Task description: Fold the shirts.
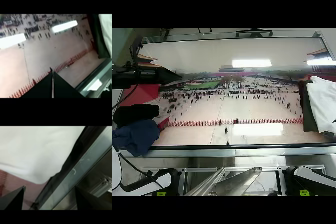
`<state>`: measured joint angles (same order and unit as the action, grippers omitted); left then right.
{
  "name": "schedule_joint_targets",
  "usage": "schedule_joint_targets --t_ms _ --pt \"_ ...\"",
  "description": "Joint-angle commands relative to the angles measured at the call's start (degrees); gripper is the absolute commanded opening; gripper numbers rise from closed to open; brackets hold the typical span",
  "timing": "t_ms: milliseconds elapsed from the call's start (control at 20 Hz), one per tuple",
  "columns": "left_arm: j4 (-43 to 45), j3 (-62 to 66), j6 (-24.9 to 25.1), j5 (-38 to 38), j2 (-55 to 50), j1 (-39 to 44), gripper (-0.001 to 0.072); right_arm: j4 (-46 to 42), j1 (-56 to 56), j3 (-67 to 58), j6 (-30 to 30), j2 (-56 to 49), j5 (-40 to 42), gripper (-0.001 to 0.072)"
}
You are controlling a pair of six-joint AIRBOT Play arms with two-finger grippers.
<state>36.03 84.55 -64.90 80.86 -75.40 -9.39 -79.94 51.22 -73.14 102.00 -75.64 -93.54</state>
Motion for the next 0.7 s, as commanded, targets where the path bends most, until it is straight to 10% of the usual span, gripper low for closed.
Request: schedule_joint_targets --t_ms 0,50,200,650 --pt "-0.2 6.19 -1.51 2.78 0.04 0.2 0.0027 8.94 -1.84 -8.79 0.46 0.24 -7.45 0.0414" --pt "-0.22 8.92 -2.84 3.74 0.07 0.22 0.0013 12.98 -3.34 -10.43 0.44 0.87 -7.15 0.021" --pt "-0.17 13.51 -4.22 5.33 1.9 0.26 0.0012 21.18 -11.61 -11.08 -1.77 4.87 -2.38 0.0013" --pt "0.09 -25.27 -4.96 5.79 27.87 0.24 0.0012 18.71 -48.92 13.4 -9.07 26.53 16.31 0.0012"
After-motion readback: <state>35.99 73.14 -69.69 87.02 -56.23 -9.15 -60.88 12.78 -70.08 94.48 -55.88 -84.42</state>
